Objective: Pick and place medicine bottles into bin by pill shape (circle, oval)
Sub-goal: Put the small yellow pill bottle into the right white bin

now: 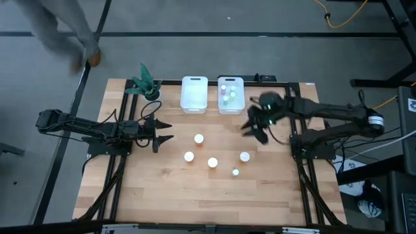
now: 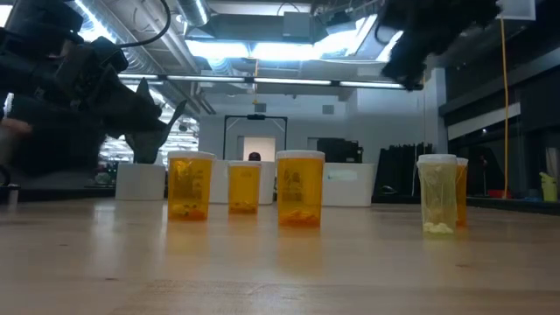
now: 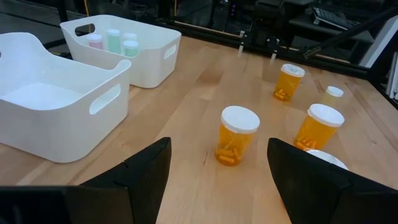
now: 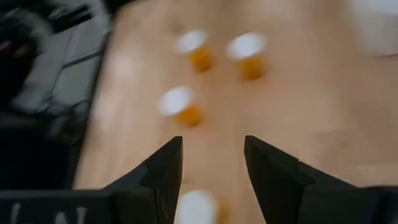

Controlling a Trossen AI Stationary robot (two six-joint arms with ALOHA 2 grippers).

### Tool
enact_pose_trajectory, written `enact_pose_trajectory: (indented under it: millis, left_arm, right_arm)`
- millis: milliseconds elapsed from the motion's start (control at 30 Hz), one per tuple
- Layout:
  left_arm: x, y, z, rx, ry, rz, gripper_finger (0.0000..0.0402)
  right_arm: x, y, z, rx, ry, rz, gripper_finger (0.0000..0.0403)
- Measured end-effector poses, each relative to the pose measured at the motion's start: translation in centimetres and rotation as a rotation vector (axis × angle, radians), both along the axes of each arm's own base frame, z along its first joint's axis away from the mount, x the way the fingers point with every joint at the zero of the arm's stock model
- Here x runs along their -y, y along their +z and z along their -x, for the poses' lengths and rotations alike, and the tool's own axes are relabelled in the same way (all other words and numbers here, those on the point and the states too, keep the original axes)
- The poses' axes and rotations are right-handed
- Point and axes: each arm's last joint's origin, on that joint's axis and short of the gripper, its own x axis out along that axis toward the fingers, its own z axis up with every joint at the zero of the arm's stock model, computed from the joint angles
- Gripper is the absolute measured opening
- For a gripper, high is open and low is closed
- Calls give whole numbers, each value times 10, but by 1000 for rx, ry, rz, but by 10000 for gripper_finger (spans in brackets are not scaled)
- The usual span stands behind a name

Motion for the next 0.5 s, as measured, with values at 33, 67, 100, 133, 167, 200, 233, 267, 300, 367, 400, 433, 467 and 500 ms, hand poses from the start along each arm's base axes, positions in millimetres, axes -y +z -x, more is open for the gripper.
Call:
enact_pose_trajectory:
  millis: [33,67,100,133,167,200,233,267,300,367,400,433,467,500]
  left_arm:
    - [0,0,0,0,0,0,259]
    - [0,0,0,0,0,0,259]
    - [0,0,0,1,0,0,259]
    - [0,0,0,0,0,0,259]
    - [0,0,0,0,0,0,259]
    - [0,0,0,1,0,0,259]
    - [0,0,0,0,0,0,259]
    - [0,0,0,1,0,0,259]
    - [0,0,0,1,1,0,259]
    - [0,0,0,2,1,0,259]
    - [0,0,0,4,1,0,259]
    - [0,0,0,5,0,0,259]
    - [0,0,0,5,0,0,259]
    - [0,1,0,6,1,1,259]
  right_arm:
    - [-12,-1,2,-7,26,-15,174]
    - [-23,-3,5,-19,45,-25,174]
    - [-34,-5,7,-35,52,-28,174]
    - [-44,-9,10,-53,48,-30,174]
    - [-54,-13,12,-75,46,-27,174]
    - [-63,-18,14,-99,41,-27,174]
    - [-72,-23,17,-122,36,-23,174]
    - [-80,-28,19,-147,32,-20,174]
    - [-88,-33,21,-165,26,-11,174]
    - [-105,-43,24,-183,34,12,174]
    - [-112,-48,26,-193,47,27,174]
    - [-120,-53,28,-198,68,44,174]
    - [-128,-58,28,-200,94,61,174]
    - [-135,-63,29,-202,117,85,174]
